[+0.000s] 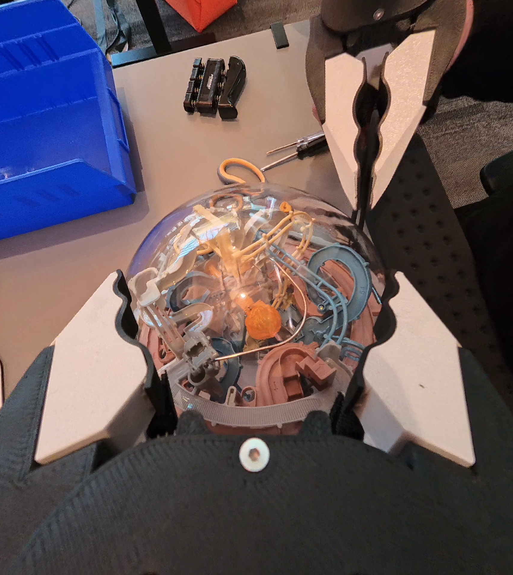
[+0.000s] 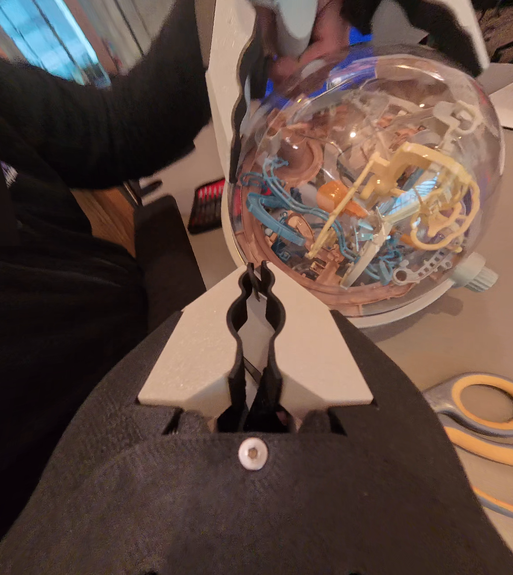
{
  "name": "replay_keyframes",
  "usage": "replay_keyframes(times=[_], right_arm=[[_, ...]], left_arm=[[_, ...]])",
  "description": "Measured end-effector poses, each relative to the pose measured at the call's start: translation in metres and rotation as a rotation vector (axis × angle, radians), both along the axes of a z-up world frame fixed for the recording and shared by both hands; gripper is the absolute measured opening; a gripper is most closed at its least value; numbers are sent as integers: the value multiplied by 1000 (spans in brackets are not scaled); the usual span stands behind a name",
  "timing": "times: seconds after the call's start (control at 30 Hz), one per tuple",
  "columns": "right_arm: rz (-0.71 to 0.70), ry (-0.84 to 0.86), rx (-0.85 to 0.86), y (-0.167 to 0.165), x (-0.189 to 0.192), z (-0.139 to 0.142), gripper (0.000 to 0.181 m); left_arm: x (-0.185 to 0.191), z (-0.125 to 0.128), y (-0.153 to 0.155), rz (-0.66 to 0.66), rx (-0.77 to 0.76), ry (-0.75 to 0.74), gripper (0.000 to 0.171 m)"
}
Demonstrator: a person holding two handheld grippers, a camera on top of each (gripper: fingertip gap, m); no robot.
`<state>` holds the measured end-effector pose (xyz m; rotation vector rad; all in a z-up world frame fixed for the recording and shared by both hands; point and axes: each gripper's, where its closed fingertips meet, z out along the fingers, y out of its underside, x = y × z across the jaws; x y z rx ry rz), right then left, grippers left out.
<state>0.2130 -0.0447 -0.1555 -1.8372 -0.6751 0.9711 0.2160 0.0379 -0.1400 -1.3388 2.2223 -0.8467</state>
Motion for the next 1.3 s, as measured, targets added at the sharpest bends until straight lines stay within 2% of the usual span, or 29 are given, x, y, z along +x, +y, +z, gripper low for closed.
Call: replay_keyframes(times=[0.1, 0.27, 0.4, 0.67, 0.97, 1.17, 1.23, 1.3], right_arm=[[-48, 38, 12, 1, -2, 3, 1], [37, -273, 102, 0, -30, 7, 1], [118, -383, 145, 2, -43, 6, 0], [-85, -139, 129, -5, -8, 11, 1], [-234, 56, 36, -23, 22, -11, 1], [-296, 121, -30, -30, 30, -32, 0], [-300, 91, -50, -32, 28, -43, 0], [-297, 76, -34, -32, 26, -40, 0]], left_arm=[[-1, 0, -1, -7, 1, -9, 152], [3, 0, -8, -26, 4, -4, 152], [3, 0, -7, -26, 0, -1, 152], [5, 1, -2, -3, -37, -10, 152], [5, 1, -1, 16, -44, -20, 152], [6, 2, 1, 29, -57, -21, 152], [6, 2, 3, 38, -66, -22, 152], [6, 2, 3, 37, -71, -26, 152]])
